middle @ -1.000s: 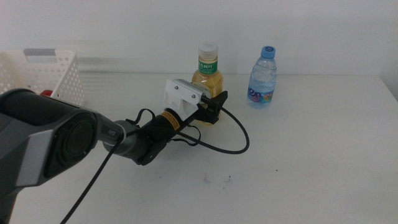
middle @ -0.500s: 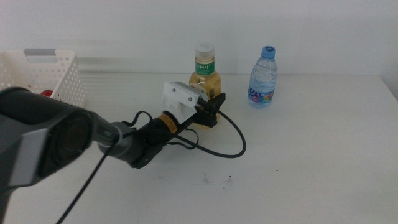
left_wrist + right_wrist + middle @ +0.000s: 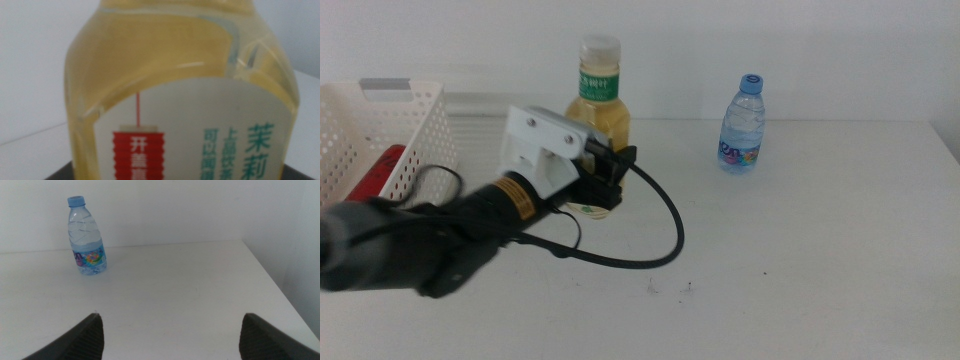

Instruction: Use arms to grab the bottles and put them into the dustbin to the left of the table.

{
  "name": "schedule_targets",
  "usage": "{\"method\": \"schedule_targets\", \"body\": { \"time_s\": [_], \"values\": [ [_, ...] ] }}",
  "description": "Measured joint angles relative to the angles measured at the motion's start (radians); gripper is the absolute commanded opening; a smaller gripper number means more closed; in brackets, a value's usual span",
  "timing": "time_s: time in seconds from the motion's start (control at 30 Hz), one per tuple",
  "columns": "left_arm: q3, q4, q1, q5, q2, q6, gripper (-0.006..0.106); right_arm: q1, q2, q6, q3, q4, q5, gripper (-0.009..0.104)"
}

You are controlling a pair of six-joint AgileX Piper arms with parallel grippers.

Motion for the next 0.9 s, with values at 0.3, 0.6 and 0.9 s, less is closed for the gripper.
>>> {"method": "schedule_targets", "body": {
  "time_s": [0.3,0.6,0.9],
  "values": [
    [0.021,0.216,0.0,0.414,-0.411,-0.274,0.024,0.0,0.0,0.0,0.0,0.0,0.0,0.09],
    [-0.02,0.374,0.0,0.731,-0.574,-0.551,0.024,0.0,0.0,0.0,0.0,0.0,0.0,0.09],
    [-0.088,0.354,0.0,0.817,-0.578,-0.581,0.024,0.0,0.0,0.0,0.0,0.0,0.0,0.09]
  ]
}}
